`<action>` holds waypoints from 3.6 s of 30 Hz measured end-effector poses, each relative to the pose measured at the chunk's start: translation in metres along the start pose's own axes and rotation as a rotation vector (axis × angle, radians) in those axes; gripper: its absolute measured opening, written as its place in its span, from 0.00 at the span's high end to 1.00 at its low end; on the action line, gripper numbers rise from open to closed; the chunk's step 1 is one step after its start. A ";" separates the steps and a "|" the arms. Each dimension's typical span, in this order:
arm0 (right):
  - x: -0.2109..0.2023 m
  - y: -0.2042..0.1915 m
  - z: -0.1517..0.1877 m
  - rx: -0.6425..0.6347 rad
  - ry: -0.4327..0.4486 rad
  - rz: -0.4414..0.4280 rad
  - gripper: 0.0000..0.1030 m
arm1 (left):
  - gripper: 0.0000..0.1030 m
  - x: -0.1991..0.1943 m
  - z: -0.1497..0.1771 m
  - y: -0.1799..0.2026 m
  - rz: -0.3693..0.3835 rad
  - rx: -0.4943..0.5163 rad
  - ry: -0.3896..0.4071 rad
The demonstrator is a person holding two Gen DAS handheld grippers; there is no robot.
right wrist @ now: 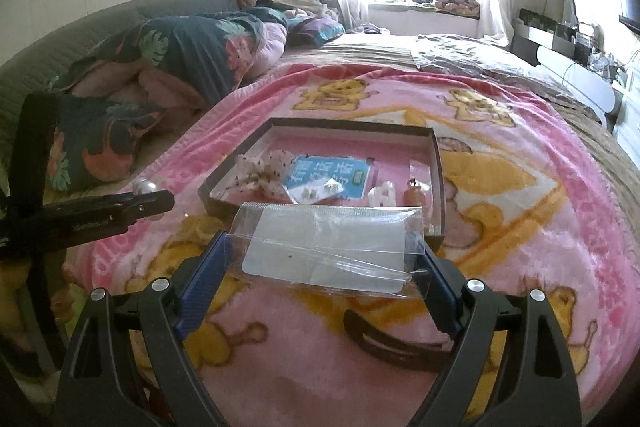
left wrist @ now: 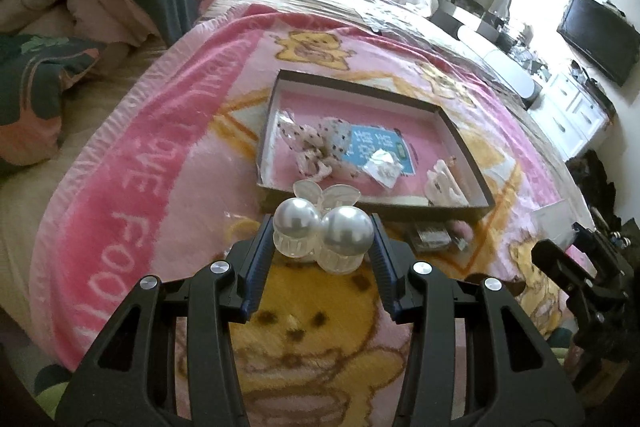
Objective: Organize jewelry
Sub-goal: 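Carry the pearl earrings and clear bag into the box and open both tools, then withdraw both open tools from the box toward the remaining jewelry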
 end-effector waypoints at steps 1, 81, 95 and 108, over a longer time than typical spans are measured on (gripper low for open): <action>0.001 0.001 -0.003 -0.001 0.003 0.001 0.16 | 0.64 0.000 -0.002 -0.001 -0.001 -0.001 0.002; 0.166 0.002 -0.018 -0.070 -0.206 0.071 0.15 | 0.51 0.137 -0.067 -0.011 0.073 0.038 -0.109; 0.151 0.005 -0.016 -0.003 -0.170 0.068 0.07 | 0.43 0.127 -0.067 -0.003 0.093 0.041 -0.092; 0.105 0.030 -0.020 0.053 -0.087 0.115 0.06 | 0.31 0.106 -0.071 0.001 0.083 0.040 -0.052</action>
Point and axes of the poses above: each gripper's, at about its wrist camera, not at the fingertips, and x roughly the way its jaws point, y to its right, z to its underside, the point moved 8 cm from there along x, roughly the way its jaws point, and after that the axes turned 2 degrees about z, right-handed, at the moved point
